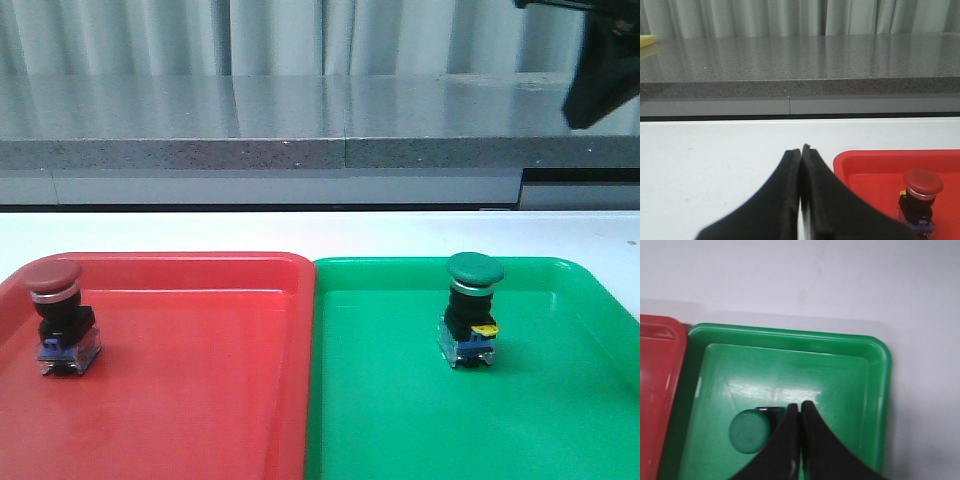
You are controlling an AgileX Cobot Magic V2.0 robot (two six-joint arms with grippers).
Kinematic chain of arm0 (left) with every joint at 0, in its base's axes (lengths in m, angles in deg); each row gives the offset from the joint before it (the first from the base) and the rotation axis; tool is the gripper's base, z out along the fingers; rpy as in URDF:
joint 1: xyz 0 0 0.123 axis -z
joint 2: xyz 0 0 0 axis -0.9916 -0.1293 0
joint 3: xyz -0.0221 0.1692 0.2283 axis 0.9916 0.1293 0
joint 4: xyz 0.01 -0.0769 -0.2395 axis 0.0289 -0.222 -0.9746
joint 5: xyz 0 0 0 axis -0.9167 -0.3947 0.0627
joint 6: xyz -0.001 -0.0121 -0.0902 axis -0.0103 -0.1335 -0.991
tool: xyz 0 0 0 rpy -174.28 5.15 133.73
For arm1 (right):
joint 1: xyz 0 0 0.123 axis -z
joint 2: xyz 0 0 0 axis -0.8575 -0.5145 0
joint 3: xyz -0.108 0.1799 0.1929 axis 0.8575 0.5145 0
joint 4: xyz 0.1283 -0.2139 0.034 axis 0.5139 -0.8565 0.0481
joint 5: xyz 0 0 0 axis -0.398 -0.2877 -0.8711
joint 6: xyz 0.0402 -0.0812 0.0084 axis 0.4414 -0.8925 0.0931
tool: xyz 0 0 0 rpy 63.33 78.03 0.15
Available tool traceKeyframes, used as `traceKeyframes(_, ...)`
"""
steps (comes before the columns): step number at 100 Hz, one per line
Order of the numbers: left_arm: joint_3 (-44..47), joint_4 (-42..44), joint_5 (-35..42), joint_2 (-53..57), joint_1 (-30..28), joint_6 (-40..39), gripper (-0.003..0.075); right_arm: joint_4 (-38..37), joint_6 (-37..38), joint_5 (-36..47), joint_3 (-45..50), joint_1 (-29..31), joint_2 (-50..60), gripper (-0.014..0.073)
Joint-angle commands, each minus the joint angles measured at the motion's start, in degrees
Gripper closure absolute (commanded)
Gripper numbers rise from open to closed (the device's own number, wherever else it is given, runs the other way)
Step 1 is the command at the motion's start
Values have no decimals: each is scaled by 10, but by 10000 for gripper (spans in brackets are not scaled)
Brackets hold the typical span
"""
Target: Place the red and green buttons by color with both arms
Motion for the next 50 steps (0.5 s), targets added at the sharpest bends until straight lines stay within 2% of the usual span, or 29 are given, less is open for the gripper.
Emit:
traceKeyframes(1,7,-5,44,18,-2,0,741,-12,3,26,7,38,46,658)
traceKeyframes(26,7,-5,44,18,-2,0,741,-33,3,46,91,122,165,657)
traceKeyframes(50,7,-5,44,18,-2,0,741,-68,3,83,173,134,288,657)
